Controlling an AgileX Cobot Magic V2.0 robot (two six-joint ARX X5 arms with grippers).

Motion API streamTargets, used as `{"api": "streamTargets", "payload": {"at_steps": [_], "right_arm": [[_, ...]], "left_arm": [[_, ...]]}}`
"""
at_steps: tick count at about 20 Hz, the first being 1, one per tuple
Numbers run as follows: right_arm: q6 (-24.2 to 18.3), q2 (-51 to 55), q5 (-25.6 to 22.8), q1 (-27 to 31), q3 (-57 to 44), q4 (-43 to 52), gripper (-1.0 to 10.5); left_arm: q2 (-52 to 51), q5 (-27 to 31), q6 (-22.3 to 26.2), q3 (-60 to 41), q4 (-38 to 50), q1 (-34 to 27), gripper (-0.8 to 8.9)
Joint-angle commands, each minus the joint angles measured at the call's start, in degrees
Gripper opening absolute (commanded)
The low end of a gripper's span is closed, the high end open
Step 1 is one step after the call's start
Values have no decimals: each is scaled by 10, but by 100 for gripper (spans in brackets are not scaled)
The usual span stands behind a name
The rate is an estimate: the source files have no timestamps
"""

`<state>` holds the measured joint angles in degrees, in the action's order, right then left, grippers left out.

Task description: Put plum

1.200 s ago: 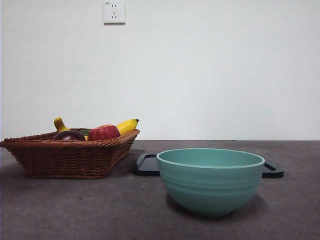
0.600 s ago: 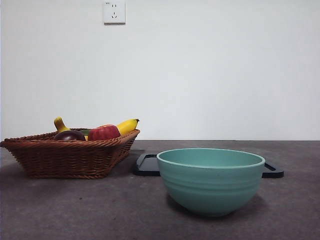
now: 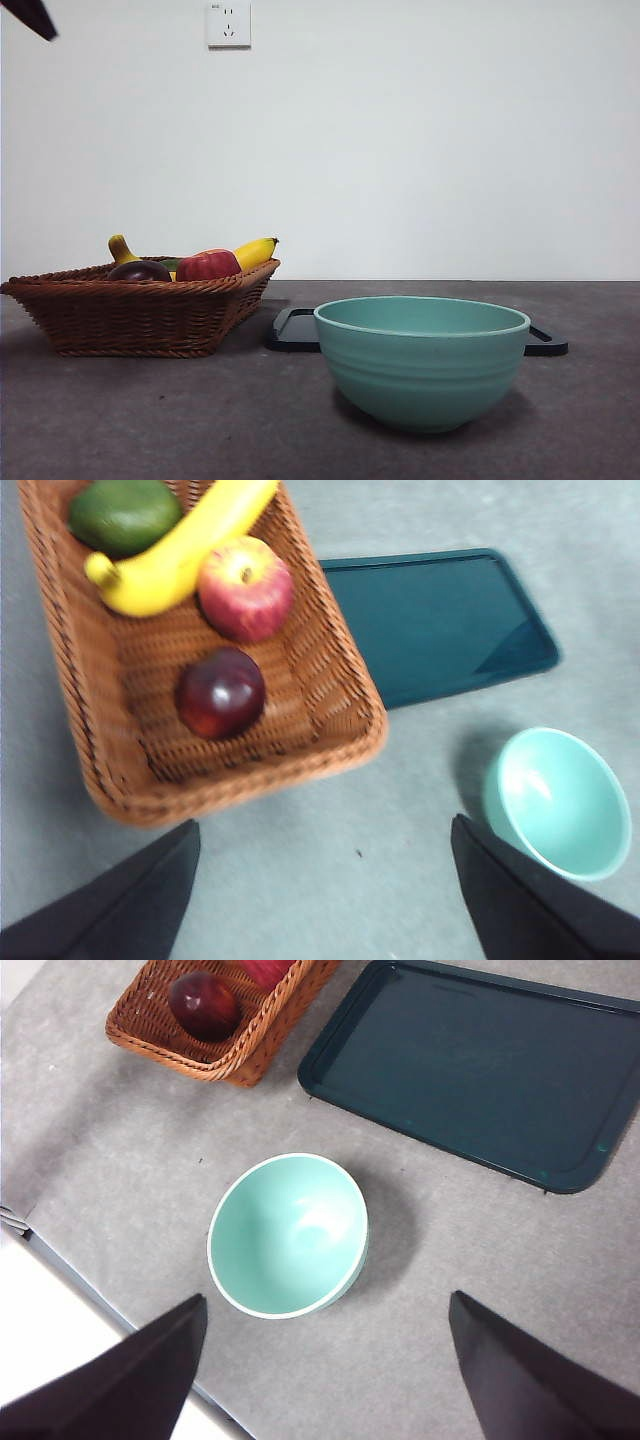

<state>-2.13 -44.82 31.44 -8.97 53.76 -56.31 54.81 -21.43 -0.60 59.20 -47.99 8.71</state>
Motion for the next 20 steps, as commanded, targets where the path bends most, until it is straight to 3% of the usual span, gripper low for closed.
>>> {"api": "streamTargets", "payload": {"at_steps": [1,11,20], "right_arm": [[2,-4,1,-2,11,6,388],[2,-4,1,-2,11,6,388],[2,-4,1,-2,11,6,388]], "left_arm": [[63,27,0,49,5,23,402],[300,126,9,133,66,83,402],[416,153,25,133,112,85,402]]}}
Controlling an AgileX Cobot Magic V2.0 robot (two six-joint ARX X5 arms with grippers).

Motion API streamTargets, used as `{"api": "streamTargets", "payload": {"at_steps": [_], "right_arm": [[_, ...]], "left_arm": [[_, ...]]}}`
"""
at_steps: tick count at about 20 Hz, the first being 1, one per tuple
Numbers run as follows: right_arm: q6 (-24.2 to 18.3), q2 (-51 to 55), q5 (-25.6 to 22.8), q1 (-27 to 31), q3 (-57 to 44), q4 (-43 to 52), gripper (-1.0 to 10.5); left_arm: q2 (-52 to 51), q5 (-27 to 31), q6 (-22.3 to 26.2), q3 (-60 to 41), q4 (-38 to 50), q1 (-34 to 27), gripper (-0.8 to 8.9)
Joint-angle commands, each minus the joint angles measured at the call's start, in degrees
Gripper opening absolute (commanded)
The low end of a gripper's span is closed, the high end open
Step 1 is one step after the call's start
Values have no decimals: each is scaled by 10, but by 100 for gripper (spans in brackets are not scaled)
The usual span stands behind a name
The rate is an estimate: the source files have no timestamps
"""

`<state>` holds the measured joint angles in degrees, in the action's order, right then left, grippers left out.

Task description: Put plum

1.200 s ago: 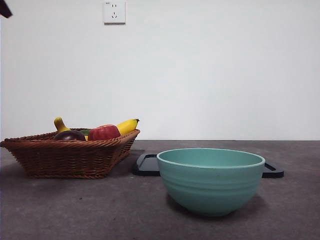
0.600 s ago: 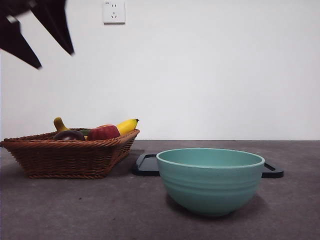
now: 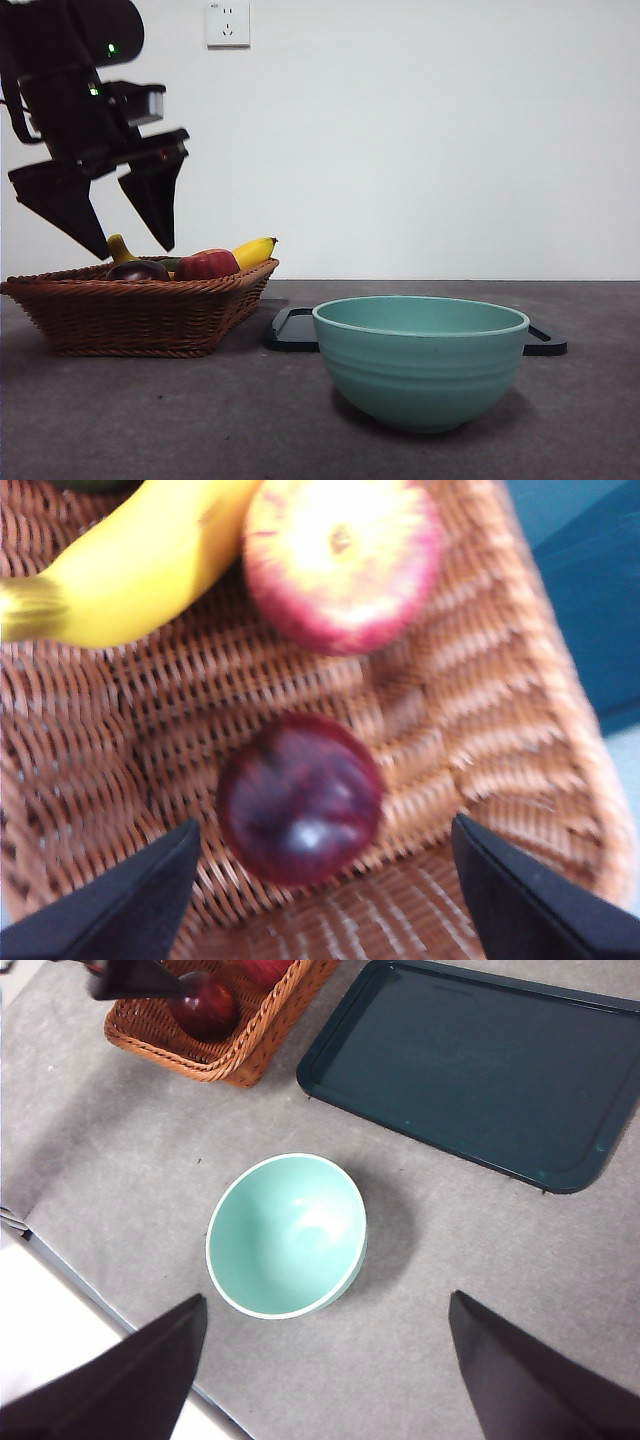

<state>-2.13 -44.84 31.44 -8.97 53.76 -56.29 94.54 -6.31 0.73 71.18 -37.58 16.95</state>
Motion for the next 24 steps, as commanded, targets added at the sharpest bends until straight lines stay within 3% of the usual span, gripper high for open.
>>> {"api": "streamTargets", "payload": {"at_steps": [1,11,14,18,24], "right_arm": [[2,-4,1,-2,11,6,388],[2,-4,1,-2,11,6,388],[2,-4,1,-2,11,6,388],[2,-4,1,-2,11,6,387],[2,-4,1,-2,11,6,388]], "left_arm": [[27,4,14,13,13,2,402],[79,6,14,13,35,2,398],[83,6,14,13,34,2,314],[83,6,14,13,33,2,272],[31,5,14,16,24,7,267]]}}
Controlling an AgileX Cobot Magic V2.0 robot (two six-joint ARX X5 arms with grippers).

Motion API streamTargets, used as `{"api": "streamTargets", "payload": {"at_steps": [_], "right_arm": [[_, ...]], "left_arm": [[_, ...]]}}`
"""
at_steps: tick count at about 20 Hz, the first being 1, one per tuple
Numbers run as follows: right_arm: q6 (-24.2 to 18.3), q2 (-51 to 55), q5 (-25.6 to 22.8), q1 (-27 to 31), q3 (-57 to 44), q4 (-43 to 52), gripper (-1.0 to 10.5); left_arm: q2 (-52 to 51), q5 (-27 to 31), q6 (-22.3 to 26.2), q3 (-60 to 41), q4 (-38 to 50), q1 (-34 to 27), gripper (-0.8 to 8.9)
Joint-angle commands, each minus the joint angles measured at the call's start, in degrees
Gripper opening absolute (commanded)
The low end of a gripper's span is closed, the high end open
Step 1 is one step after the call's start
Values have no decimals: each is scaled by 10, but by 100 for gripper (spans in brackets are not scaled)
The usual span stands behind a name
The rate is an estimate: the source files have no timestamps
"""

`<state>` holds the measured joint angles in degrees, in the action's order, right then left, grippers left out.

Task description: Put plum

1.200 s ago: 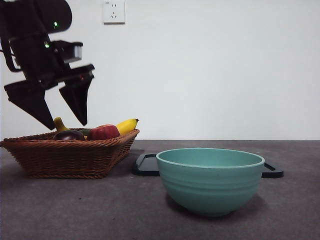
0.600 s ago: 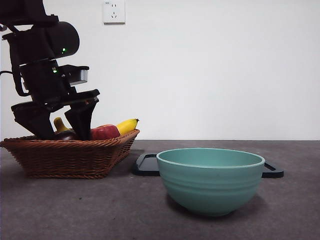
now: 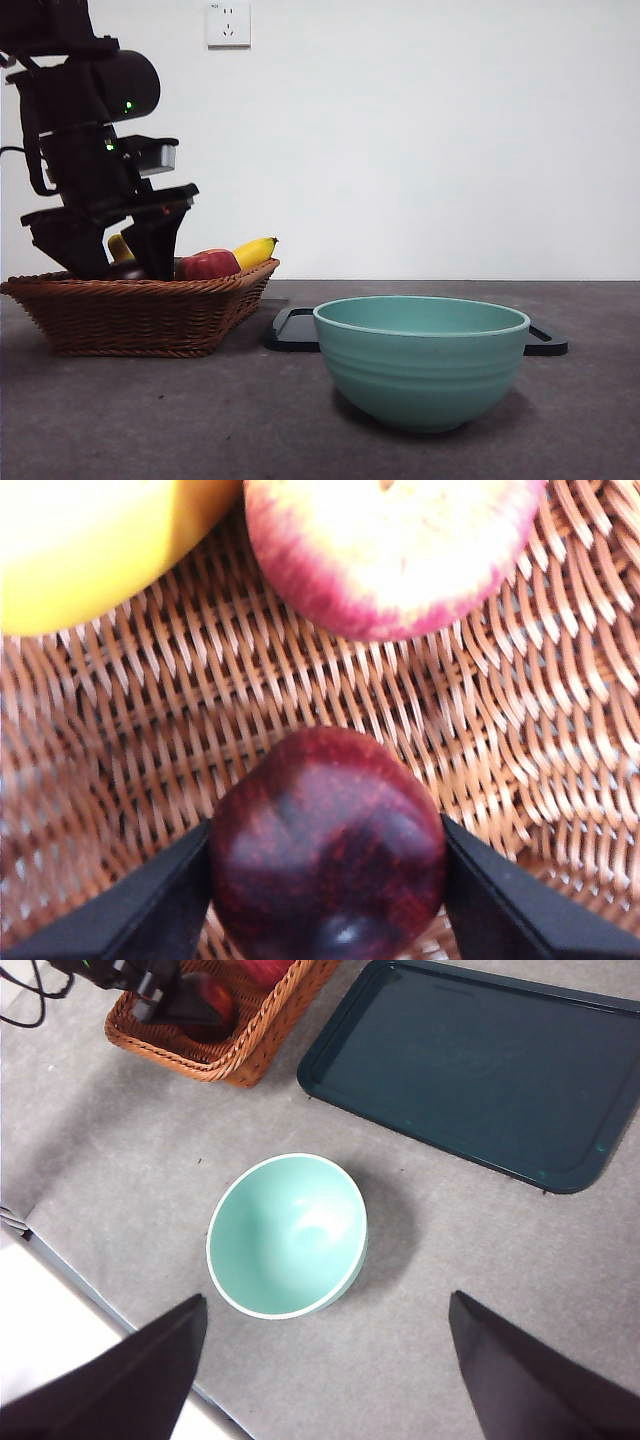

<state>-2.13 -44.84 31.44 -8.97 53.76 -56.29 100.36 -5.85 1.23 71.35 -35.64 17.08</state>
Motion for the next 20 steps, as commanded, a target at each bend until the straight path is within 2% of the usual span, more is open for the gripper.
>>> {"api": "streamTargets", "payload": {"at_steps": [1,5,10,15,20], "right_arm": [[2,-4,1,-2,11,6,388],[2,-4,1,-2,11,6,388],[2,-4,1,-2,11,6,388],[2,-4,1,-2,11,6,388],[2,-4,1,-2,11,5,388]], "left_arm": [[-48,-1,9,15,3,10,267],[-140,-16,7,15,-26,46,267],[-206,-37,7,15,-53,158,267],[-176,-36,7,15,-32,269,267],[-109,-36,7,15,7,335,267]]}}
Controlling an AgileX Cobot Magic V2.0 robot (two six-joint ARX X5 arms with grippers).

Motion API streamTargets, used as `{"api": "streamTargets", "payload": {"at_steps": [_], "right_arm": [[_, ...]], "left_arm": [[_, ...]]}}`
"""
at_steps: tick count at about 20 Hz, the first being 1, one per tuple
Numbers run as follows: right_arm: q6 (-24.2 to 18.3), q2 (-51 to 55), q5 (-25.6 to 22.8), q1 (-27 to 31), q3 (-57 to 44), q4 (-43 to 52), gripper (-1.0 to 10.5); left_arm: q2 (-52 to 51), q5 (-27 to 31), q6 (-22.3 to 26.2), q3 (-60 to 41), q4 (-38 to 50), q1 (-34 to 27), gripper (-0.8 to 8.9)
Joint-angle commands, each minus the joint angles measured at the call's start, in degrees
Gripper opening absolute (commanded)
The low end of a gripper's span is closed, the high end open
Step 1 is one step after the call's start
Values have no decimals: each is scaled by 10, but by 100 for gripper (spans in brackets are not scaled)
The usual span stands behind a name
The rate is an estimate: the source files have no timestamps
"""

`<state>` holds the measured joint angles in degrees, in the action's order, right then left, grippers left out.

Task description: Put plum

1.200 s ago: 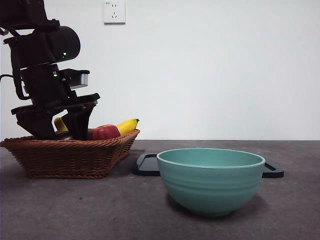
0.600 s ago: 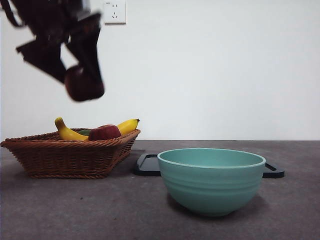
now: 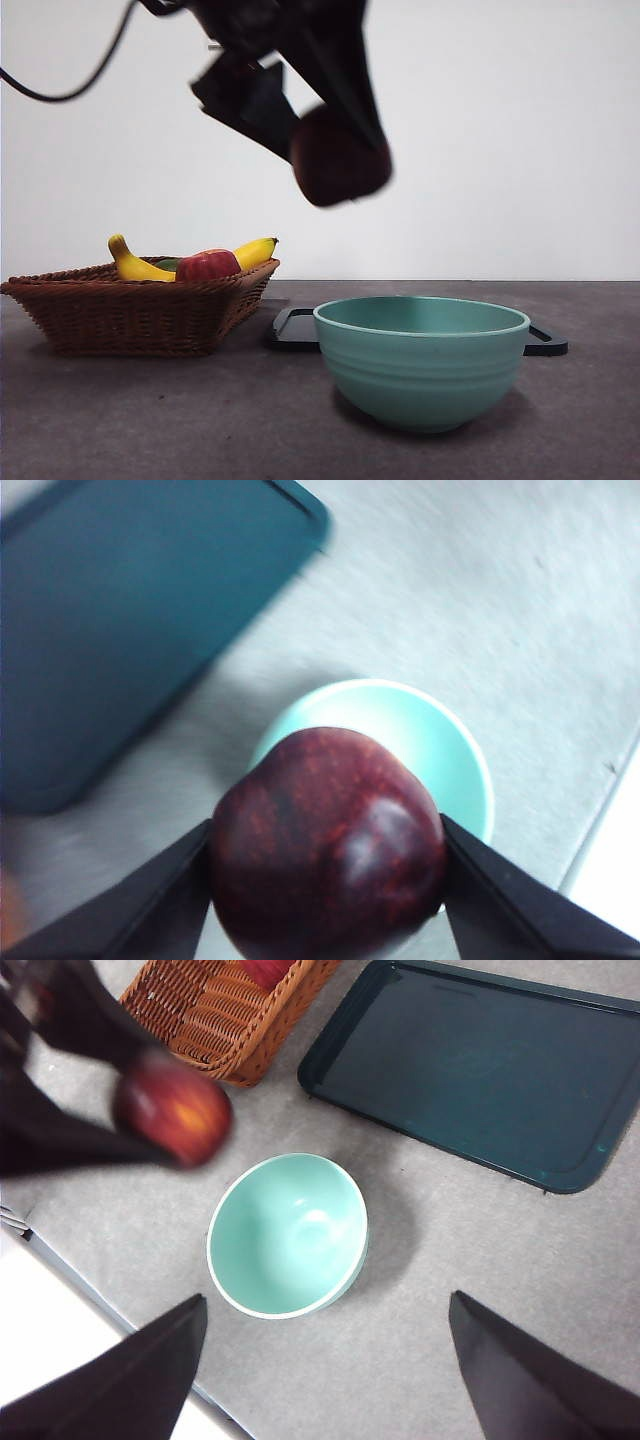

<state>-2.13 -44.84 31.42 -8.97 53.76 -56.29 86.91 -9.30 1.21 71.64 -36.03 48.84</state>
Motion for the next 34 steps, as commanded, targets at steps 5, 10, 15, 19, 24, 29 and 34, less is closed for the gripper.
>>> {"api": "streamTargets", "payload": {"at_steps": [5,10,15,19,24,29,34], "right_arm": [[2,-4,1,-2,11,5,388],[2,-4,1,-2,11,5,388],[2,-4,1,-2,11,5,388],[2,-4,1,-2,11,5,388],[2,-4,1,-2,11,5,388],[2,-4,1,-2,11,5,388],[2,-4,1,-2,11,5,388]], "left_arm": [[102,8,14,12,40,51,267],[157,36,27,12,61,59,267],[185,38,32,12,75,59,272],[193,38,38,12,72,60,285],[193,38,38,12,74,68,406],[183,38,37,33,56,70,405],[122,38,31,68,39,55,405]]}}
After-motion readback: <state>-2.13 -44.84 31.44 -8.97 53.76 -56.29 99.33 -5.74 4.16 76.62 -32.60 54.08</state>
